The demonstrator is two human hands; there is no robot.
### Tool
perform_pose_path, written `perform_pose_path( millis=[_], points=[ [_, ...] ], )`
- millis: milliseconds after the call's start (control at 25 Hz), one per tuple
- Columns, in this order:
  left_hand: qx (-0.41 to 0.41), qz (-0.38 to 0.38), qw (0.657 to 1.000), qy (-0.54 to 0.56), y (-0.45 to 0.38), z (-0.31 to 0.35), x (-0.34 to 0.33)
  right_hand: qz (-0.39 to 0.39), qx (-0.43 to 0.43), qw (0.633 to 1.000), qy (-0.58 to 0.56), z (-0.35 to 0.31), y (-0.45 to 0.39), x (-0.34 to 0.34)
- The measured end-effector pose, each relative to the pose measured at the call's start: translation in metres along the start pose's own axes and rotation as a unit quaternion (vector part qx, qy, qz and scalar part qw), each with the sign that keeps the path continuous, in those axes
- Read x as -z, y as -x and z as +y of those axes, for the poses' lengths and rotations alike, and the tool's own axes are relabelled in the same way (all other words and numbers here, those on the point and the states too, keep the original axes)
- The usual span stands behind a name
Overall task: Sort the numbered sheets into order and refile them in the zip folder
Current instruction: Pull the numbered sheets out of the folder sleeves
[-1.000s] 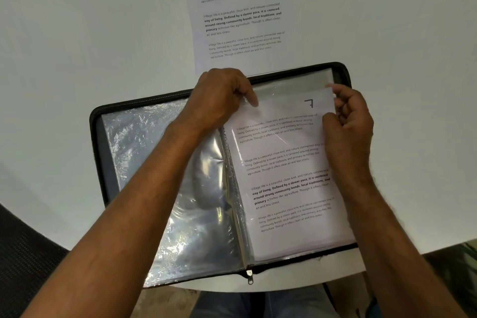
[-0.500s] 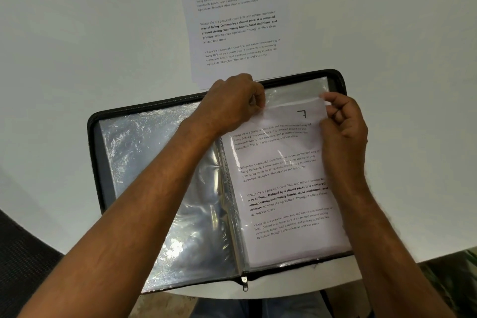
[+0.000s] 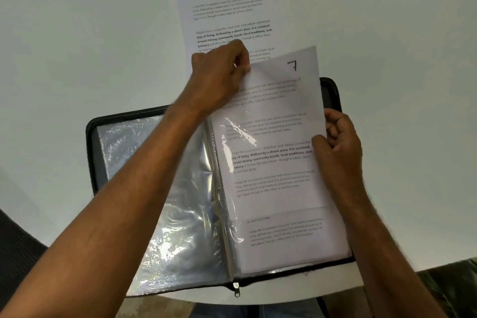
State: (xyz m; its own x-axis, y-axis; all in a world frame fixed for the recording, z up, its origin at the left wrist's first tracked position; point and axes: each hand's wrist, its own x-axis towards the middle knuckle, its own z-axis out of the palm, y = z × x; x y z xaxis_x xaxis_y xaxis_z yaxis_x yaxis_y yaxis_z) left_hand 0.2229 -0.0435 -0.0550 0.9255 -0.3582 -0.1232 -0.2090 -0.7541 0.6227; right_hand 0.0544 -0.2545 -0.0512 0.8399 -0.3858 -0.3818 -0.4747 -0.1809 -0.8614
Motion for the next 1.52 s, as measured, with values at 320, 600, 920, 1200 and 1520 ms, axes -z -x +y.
perform_pose_path(
  millis=[320, 600, 920, 1200, 1520],
  points=[
    [0.063, 0.102, 0.992, 0.027, -0.037, 0.005, 0.026, -0.041, -0.031, 0.998, 0.022, 0.009, -0.003, 0.008],
    [0.184, 0.125, 0.965, 0.138, -0.012, -0.014, 0.04, -0.029, -0.03, 0.998, 0.045, 0.017, -0.005, 0.005],
    [0.264, 0.034, 0.947, 0.179, 0.049, -0.04, 0.005, -0.029, -0.038, 0.998, 0.033, 0.018, 0.0, 0.006],
    [0.267, 0.111, 0.93, 0.225, 0.025, -0.031, 0.008, -0.019, -0.05, 0.999, -0.007, 0.017, 0.001, 0.006],
    [0.267, 0.194, 0.895, 0.299, -0.04, -0.03, 0.025, -0.024, -0.059, 0.998, -0.003, 0.017, -0.003, 0.006]
  ],
)
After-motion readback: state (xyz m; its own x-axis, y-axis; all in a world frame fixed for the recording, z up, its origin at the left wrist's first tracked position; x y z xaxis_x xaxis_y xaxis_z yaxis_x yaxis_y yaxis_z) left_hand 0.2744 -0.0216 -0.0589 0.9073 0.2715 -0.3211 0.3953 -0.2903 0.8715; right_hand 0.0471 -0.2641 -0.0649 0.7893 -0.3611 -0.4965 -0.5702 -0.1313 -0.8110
